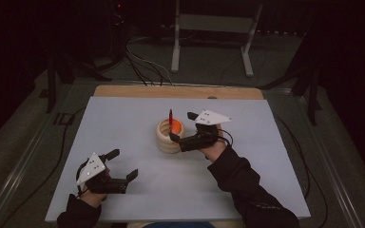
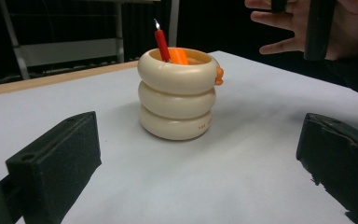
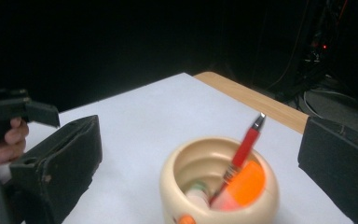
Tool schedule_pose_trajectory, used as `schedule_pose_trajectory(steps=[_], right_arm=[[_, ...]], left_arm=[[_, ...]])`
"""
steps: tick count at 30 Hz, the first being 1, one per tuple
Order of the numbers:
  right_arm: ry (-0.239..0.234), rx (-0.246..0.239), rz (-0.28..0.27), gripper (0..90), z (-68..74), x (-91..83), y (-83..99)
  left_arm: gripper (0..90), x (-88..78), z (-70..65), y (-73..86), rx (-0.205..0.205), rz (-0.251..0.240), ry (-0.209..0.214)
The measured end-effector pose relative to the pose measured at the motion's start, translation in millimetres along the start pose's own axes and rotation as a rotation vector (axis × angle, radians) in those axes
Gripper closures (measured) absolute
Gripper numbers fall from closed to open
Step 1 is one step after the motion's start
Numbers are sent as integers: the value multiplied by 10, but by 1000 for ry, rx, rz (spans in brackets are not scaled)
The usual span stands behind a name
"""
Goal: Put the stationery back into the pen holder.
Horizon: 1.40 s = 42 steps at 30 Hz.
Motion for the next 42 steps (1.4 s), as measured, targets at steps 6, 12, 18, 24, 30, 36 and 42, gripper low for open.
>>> schedule_pose_trajectory(steps=[6,12,18,24,30,36,42], right_arm=[[7,2,15,0,-71,-216,89],[9,-6,14,0,-79,-407,170],[5,-3,25,0,-55,-562,290],[7,15,28,0,-42,-717,449],[19,31,47,0,-19,-864,648],[34,43,77,0,-11,-1015,834],[66,63,72,0,-53,-1191,991]], left_arm=[[2,-2,-14,1,3,2,6],[2,2,-14,2,1,1,9],[2,3,-15,3,3,3,12],[2,3,-15,4,4,3,13],[2,7,-14,6,6,5,14],[2,7,-14,4,2,2,14],[2,13,-33,11,13,8,20]])
Point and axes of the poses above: each handheld gripper's, and its own axes: x roughly forward along the jaws, y roughly out of its underside, z roughly to its left, the point moved 4 cm from there along x, roughly forward along the jaws, and after that the axes turned 9 degrees about -y, right-handed, at the moved point
